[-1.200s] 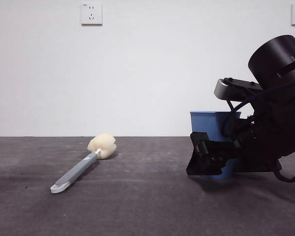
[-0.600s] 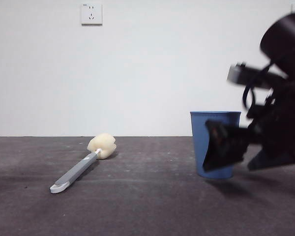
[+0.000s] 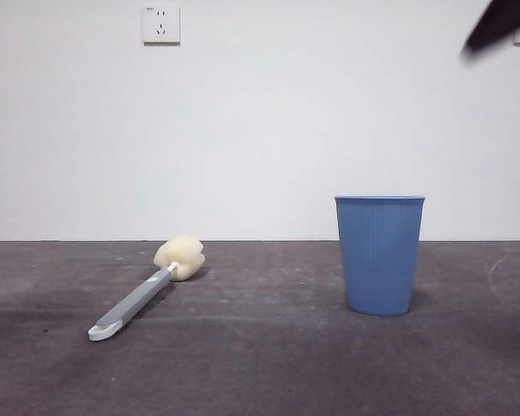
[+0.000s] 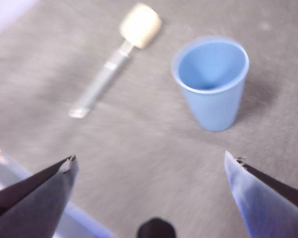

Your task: Pick up the cup brush,pick up the cup,insert the brush into the cup,clean the cup,put the cup brush back,put the cup back to the fixed position on the table

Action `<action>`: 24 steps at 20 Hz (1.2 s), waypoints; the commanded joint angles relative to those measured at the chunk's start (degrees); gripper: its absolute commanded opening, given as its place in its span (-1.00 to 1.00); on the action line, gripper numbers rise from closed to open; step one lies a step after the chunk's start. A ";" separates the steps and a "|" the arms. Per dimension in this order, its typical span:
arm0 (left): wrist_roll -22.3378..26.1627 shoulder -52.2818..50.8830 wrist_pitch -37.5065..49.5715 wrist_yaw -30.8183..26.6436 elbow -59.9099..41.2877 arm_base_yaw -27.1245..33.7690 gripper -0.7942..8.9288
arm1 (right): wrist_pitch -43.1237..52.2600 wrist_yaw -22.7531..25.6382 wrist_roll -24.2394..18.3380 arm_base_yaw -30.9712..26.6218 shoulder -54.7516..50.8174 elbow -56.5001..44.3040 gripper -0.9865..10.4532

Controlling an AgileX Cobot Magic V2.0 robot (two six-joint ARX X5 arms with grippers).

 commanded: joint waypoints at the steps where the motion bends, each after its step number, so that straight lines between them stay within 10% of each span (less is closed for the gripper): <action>1: 2.05 -0.22 -0.96 2.40 -0.46 -0.09 -0.07 | -10.23 -2.51 1.03 0.33 1.05 7.17 0.02; 8: 2.60 -0.22 -4.00 6.21 -0.46 -0.09 -0.88 | -23.65 -13.90 -0.98 0.48 5.90 18.58 -0.88; 24: 2.54 -0.22 -3.82 6.99 -0.46 -0.09 -0.85 | -24.11 -14.38 -1.42 0.48 6.21 19.02 -0.82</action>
